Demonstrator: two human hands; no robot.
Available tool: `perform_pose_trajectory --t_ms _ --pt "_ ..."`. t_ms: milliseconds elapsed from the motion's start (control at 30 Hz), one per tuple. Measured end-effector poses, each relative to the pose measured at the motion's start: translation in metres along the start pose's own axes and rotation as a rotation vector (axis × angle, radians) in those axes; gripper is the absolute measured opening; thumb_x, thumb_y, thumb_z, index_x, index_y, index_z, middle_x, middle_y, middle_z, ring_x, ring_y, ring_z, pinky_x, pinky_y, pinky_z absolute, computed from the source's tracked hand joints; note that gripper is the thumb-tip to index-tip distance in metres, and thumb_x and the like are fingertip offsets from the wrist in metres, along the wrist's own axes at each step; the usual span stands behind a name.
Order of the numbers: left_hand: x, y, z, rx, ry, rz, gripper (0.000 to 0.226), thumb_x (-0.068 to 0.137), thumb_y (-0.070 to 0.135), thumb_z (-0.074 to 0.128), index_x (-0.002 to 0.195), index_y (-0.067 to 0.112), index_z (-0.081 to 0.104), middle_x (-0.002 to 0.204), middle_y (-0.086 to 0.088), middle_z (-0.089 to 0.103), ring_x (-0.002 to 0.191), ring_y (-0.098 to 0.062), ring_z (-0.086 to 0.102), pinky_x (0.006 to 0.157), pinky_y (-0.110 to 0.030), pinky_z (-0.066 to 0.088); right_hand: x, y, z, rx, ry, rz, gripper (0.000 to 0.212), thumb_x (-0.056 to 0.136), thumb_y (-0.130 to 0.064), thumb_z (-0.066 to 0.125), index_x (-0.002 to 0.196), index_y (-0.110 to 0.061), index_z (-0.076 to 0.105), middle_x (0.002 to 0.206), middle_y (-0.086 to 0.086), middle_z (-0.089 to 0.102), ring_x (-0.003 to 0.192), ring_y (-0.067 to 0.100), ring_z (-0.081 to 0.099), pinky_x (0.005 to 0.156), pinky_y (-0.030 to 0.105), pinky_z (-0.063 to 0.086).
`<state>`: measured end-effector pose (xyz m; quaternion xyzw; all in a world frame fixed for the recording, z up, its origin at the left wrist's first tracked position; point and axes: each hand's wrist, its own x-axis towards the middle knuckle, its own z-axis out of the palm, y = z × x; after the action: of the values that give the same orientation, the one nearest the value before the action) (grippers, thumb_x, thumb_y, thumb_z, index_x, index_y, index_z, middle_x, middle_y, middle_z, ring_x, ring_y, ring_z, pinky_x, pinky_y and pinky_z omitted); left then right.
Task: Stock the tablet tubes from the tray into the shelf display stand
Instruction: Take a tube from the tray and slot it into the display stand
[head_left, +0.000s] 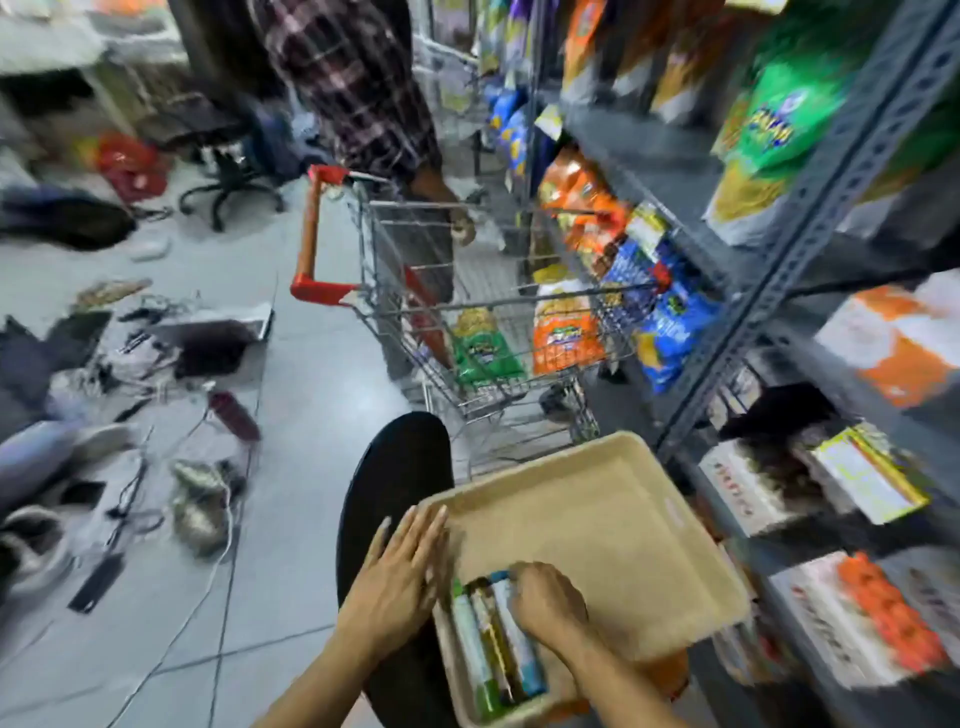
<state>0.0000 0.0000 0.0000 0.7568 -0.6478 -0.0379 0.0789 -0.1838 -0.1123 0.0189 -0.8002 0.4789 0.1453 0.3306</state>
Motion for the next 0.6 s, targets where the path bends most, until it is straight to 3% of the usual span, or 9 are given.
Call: perform_pose_trajectory --t_ms 133,267,333,500,600 --pt "0.006 0.004 -0.012 -0.028 0.076 -0.122 0.071 0.09 0.034 0.053 0.152 0.019 0.02 0.157 -0.001 0.022 0.145 -0.018 0.014 0.114 -0.045 0.009 0.027 0.0 0.026 -0.057 -0.075 -0.019 0.054 0.091 -0.021 0.043 0.144 -0.027 0.034 0.141 0.011 0.045 0.127 0.03 0.047 0.102 0.038 0.043" --pt "-0.004 0.005 -0.018 -0.041 0.07 -0.082 0.069 0.092 0.036 0.051 0.152 0.019 0.021 0.158 0.0 0.021 0.145 -0.016 0.012 0.113 -0.047 0.013 0.045 0.002 0.039 -0.145 -0.153 -0.059 0.05 0.094 -0.02 0.037 0.143 -0.03 0.034 0.141 0.012 0.039 0.121 0.034 0.048 0.096 0.041 0.045" --pt "-0.008 0.009 -0.016 -0.02 0.042 -0.055 0.069 0.092 0.036 0.051 0.152 0.019 0.021 0.158 0.0 0.021 0.145 -0.016 0.011 0.112 -0.047 0.016 0.05 0.002 0.039 -0.169 -0.147 -0.08 0.044 0.095 -0.017 0.035 0.138 -0.026 0.041 0.136 0.013 0.043 0.117 0.035 0.052 0.092 0.04 0.046" --pt "-0.009 0.01 -0.017 -0.045 0.025 -0.067 0.069 0.094 0.036 0.047 0.153 0.016 0.015 0.16 0.0 0.015 0.146 -0.016 0.007 0.113 -0.045 0.014 0.059 -0.008 0.036 -0.214 -0.06 -0.062 0.021 0.09 -0.004 0.039 0.1 -0.008 0.057 0.114 0.017 0.06 0.102 0.033 0.06 0.069 0.034 0.041" --pt "-0.008 0.01 -0.018 -0.056 0.014 -0.059 0.069 0.096 0.036 0.046 0.153 0.016 0.013 0.16 0.0 0.013 0.146 -0.016 0.005 0.114 -0.044 0.013 0.065 -0.015 0.027 -0.191 -0.072 0.002 0.022 0.088 -0.003 0.043 0.102 -0.005 0.061 0.115 0.017 0.063 0.105 0.034 0.06 0.075 0.036 0.047"
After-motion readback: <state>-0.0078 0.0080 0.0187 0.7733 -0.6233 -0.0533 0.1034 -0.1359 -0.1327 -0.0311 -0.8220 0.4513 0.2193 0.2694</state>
